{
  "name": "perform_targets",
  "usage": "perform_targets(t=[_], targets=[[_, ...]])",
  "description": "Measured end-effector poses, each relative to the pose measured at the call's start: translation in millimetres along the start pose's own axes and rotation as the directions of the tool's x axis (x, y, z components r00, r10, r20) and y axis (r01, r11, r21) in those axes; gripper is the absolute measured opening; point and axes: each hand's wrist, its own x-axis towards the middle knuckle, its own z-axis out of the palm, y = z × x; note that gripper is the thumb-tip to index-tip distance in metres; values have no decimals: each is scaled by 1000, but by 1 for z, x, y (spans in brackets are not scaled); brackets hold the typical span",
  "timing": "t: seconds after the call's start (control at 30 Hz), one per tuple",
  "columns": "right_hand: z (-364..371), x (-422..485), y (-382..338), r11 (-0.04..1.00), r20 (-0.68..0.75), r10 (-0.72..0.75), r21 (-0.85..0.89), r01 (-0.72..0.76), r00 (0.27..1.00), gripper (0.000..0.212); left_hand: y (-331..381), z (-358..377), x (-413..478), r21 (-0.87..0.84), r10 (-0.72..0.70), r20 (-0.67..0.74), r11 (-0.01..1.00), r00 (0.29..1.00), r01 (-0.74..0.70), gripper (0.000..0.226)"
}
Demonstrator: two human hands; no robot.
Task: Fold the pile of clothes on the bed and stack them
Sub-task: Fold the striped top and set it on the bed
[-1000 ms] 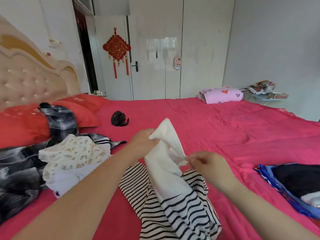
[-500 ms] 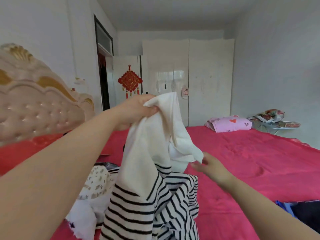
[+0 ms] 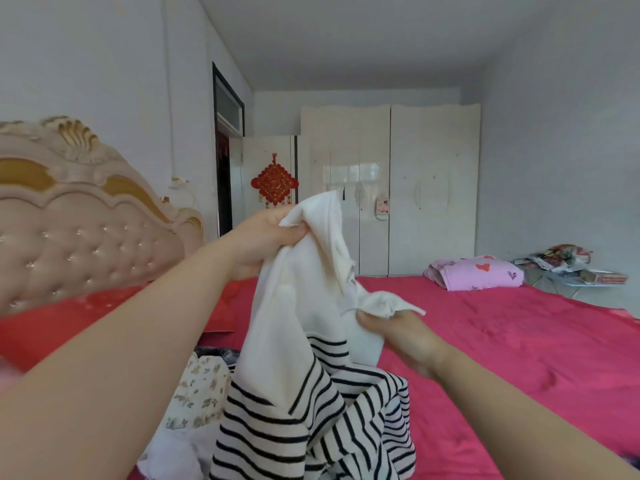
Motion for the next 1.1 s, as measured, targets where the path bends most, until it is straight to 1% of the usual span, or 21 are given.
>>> perform_targets(t=[0.03, 0.1, 0.17, 0.2, 0.27, 0.33, 0.4, 0.47, 0.53, 0.6, 0.67, 0.7, 0.77, 0.8, 0.83, 0.9, 0.97, 1.0, 1.03, 1.07, 1.1], targets=[[-7, 1, -10, 999, -50, -34, -33, 32, 998, 22, -2, -6, 0, -24, -4, -36, 1000, 999, 3, 21], [-23, 2, -36, 978, -169, -131, -182, 100, 977, 12, -5, -18, 2, -43, -17, -115, 999, 993, 12, 21], [-35, 1, -69, 901, -259, -301, -394, 184, 918, 12, -8, -25, 6, -13, -36, -167, 999, 985, 34, 22], [-39, 1, -87, 831, -266, -396, -512, 219, 879, 16, -8, -25, 8, 8, -41, -187, 999, 981, 44, 22], [-43, 1, -120, 668, -224, -519, -708, 228, 825, 22, -5, -22, 13, 39, -37, -220, 998, 975, 46, 18], [-46, -1, -146, 489, -143, -562, -852, 188, 814, 41, -1, -16, 17, 77, -21, -242, 996, 970, 40, 13], [-51, -5, -163, 330, -43, -578, -926, 185, 815, 60, 5, -11, 20, 120, -6, -251, 992, 968, 38, 11], [-56, -14, -177, 236, 15, -576, -954, 184, 817, 67, 13, -7, 19, 191, 25, -243, 981, 970, 22, 9], [-59, -23, -190, 226, 39, -559, -954, 198, 828, 64, 24, -2, 18, 240, 75, -234, 971, 969, -17, 9], [-64, -31, -201, 284, 40, -533, -933, 223, 845, 63, 34, 1, 18, 301, 117, -221, 952, 968, -47, 9], [-69, -35, -200, 296, 68, -459, -928, 224, 886, 49, 35, 6, 17, 309, 99, -202, 950, 974, -32, 9], [-71, -36, -191, 257, 79, -389, -947, 191, 918, 37, 31, 9, 17, 289, 59, -185, 957, 981, -3, 15], [-73, -33, -156, 102, 89, -231, -988, 114, 969, 17, 9, 22, 16, 275, -34, -167, 958, 985, 80, 21], [-73, -31, -130, 21, 79, -175, -996, 84, 981, 17, -7, 30, 15, 309, -68, -173, 943, 983, 120, 23], [-72, -30, -100, -36, 64, -137, -998, 59, 989, 24, -24, 39, 14, 376, -87, -180, 914, 980, 150, 22], [-67, -35, -39, -87, 37, -56, -996, 32, 998, 38, -63, 57, 8, 520, -120, -150, 834, 981, 182, 20], [-59, -48, 16, -149, 51, 65, -987, 61, 997, 48, -97, 74, -4, 601, -187, -85, 774, 979, 200, 17], [-57, -56, 39, -121, 88, 133, -987, 105, 987, 56, -110, 79, -12, 604, -225, -63, 767, 972, 217, 19], [-55, -64, 58, -45, 141, 202, -987, 153, 969, 66, -120, 83, -19, 596, -253, -55, 768, 966, 235, 24], [-53, -72, 71, 74, 186, 265, -982, 172, 946, 72, -129, 85, -25, 590, -264, -49, 771, 963, 241, 30], [-53, -80, 80, 242, 221, 299, -959, 150, 928, 74, -136, 84, -29, 588, -262, -41, 774, 964, 235, 33]])
